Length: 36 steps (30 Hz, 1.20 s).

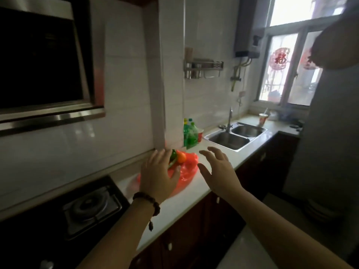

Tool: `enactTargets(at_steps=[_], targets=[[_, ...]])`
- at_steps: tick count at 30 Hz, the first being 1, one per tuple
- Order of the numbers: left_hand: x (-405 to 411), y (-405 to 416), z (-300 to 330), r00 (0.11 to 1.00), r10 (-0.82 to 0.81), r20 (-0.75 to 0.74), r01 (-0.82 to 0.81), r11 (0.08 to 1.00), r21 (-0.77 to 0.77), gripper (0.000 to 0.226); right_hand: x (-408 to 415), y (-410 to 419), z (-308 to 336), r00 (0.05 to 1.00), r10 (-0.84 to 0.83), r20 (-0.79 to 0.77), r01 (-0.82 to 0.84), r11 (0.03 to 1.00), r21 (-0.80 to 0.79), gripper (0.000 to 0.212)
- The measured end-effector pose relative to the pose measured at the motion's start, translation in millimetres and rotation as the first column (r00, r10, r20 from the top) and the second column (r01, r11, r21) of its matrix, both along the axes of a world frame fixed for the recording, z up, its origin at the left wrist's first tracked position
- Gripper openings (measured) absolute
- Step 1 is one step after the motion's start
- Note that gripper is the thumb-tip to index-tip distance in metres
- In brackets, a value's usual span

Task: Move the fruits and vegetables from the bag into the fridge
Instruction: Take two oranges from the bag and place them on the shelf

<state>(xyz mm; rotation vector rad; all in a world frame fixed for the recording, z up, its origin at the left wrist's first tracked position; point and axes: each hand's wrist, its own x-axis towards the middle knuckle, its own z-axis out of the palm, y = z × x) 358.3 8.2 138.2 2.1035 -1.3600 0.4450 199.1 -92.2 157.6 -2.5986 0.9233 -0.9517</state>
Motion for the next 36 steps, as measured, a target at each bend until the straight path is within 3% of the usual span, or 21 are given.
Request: enactTargets(at_steps=[8,18,29,36], targets=[[51,-98,-76,0.985,0.055,-0.164,-0.038,0.994,0.103,0.06,42,-110,-63,0.992,0.021,-0.126,-0.009,0.996,0.094,0.05],[139,-231,-130,0.909,0.225,-0.35,-0.16,0.966,0.204,0.064,162,-262,-113,0.947,0.19,-0.257,-0.135,0.967,0.218,0.046],[193,-305,-155,0.832,0.381,-0.403,-0.31,0.922,0.231,0.066,245,-361,-153,0.919,0.29,-0.267,-0.193,0.922,0.336,0.049],[223,-358,-179,0.773,0.539,-0.334,-0.469,0.84,0.272,0.065,290,-445,-168,0.843,0.418,-0.339,-0.283,0.88,0.381,0.056]])
